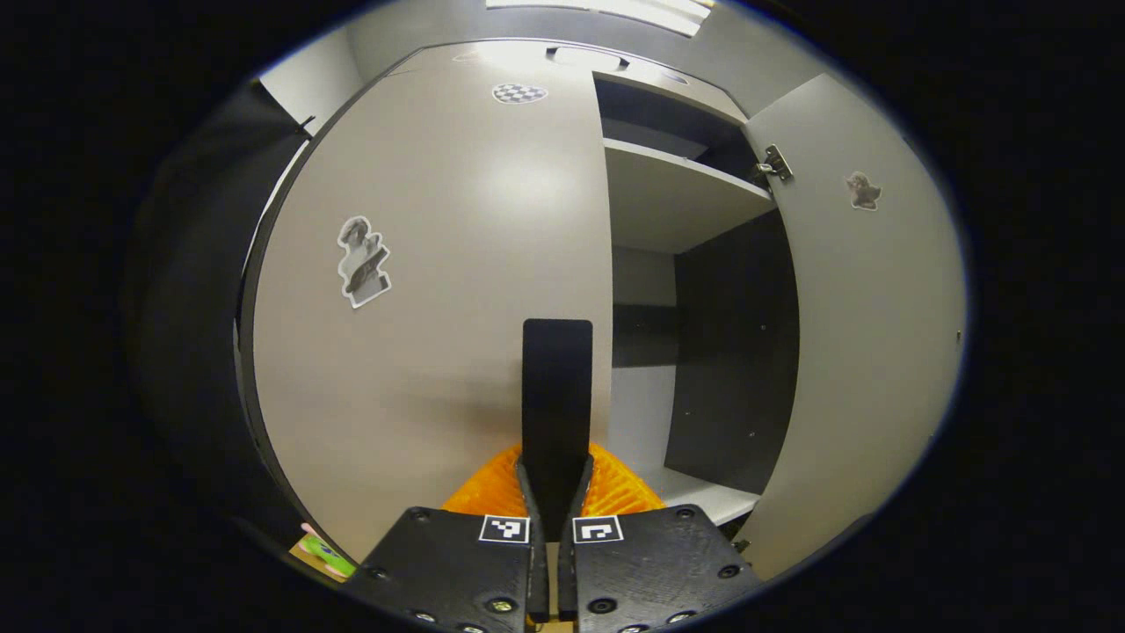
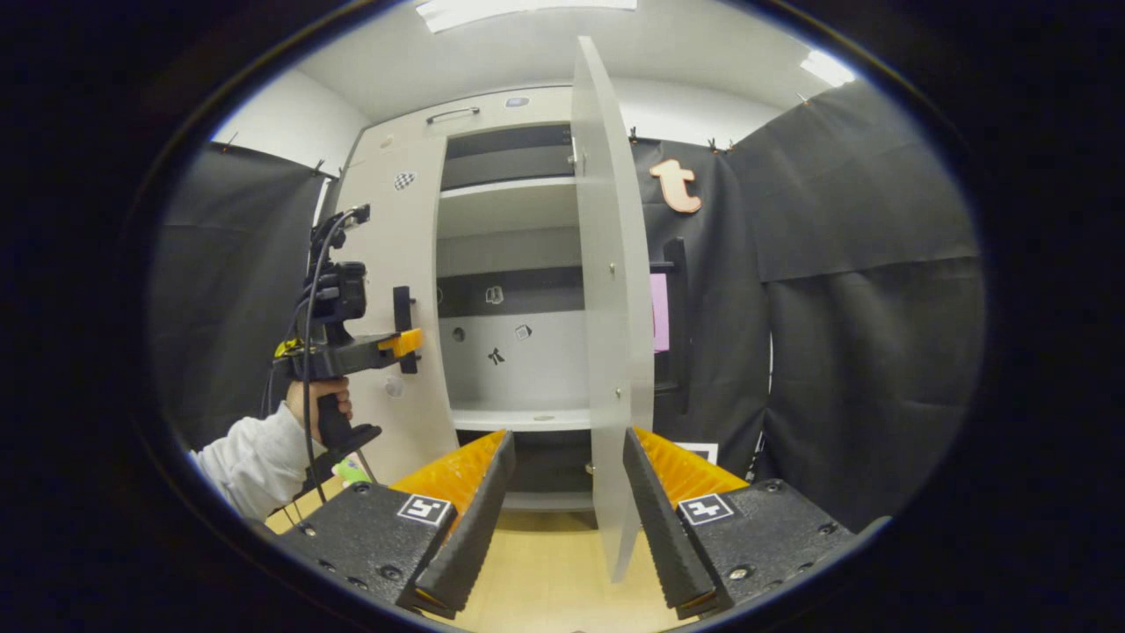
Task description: Open the right door of the double-door shoe cabinet with the right hand, and open the left door with the left hand.
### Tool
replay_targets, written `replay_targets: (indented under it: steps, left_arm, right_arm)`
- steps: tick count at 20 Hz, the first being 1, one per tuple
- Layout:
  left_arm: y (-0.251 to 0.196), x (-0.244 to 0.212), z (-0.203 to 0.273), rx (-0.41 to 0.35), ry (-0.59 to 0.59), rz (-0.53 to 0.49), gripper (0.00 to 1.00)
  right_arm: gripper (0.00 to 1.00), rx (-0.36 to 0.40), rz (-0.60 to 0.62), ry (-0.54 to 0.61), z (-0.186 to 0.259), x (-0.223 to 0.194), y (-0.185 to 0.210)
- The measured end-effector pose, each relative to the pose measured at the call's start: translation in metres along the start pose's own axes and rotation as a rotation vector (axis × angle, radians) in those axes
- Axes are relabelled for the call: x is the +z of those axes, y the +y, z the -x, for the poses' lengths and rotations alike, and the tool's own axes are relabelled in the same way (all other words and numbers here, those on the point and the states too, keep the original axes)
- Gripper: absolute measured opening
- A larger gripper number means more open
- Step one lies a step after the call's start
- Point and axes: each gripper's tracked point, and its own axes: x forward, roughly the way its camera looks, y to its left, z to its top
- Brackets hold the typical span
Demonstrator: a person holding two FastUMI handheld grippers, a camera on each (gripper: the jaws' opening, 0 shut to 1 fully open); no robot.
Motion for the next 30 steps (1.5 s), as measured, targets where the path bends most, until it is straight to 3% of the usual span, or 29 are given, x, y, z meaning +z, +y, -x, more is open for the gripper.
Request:
replay_targets:
  steps: [6, 14, 19, 25, 30]
  left_arm:
    - [-0.002, 0.007, 0.049, -0.075, 0.036, 0.011, 0.04]
    - [0.029, 0.012, 0.116, 0.008, 0.038, -0.032, 0.04]
    - [0.073, 0.017, 0.160, 0.112, 0.027, -0.055, 0.03]
    - [0.109, 0.016, 0.181, 0.174, 0.022, -0.062, 0.02]
    - [0.132, 0.017, 0.190, 0.183, 0.022, -0.056, 0.01]
  right_arm:
    - [0.80, 0.006, -0.010, 0.008, 0.008, -0.005, 0.000]
    - [0.80, -0.019, -0.012, -0.009, 0.010, -0.002, -0.008]
    - [0.80, 0.012, -0.003, -0.004, 0.006, -0.004, 0.010]
    - [0.79, 0.054, -0.007, -0.007, -0.007, -0.002, 0.032]
    - [0.80, 0.075, 0.005, 0.005, -0.016, -0.004, 0.046]
